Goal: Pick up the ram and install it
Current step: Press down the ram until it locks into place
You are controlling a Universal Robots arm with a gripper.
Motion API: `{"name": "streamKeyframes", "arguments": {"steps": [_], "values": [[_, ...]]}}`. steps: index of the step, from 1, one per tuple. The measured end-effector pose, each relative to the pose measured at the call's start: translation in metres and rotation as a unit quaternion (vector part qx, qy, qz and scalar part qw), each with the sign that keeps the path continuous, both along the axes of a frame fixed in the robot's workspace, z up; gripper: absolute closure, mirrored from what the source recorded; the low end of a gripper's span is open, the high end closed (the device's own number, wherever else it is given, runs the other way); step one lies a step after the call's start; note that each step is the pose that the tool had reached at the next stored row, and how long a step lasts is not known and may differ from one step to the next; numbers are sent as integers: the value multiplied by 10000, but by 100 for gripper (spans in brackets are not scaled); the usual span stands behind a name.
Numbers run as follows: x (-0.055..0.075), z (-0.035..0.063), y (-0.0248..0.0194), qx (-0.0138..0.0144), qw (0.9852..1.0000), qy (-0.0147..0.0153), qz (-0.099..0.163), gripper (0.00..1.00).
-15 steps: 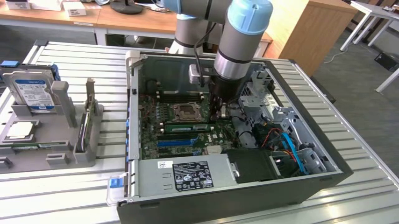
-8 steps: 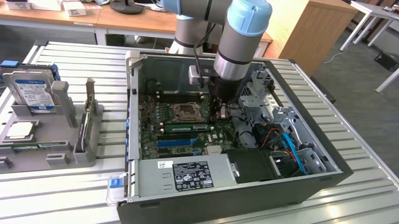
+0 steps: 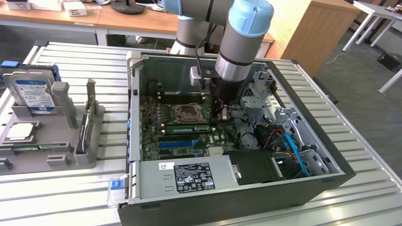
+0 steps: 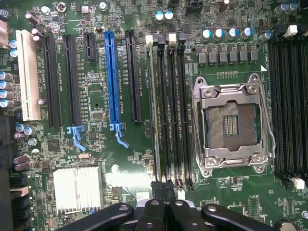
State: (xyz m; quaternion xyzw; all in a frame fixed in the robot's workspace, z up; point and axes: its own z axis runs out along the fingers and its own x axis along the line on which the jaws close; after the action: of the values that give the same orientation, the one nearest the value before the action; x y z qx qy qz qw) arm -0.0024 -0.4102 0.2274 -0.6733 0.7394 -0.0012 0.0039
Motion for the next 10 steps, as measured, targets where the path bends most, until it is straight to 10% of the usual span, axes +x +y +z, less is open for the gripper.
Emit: {"name": "streamKeyframes", "arguments": {"steps": [10], "values": [[0,-19,0,0,10000,0,0,89]]}}
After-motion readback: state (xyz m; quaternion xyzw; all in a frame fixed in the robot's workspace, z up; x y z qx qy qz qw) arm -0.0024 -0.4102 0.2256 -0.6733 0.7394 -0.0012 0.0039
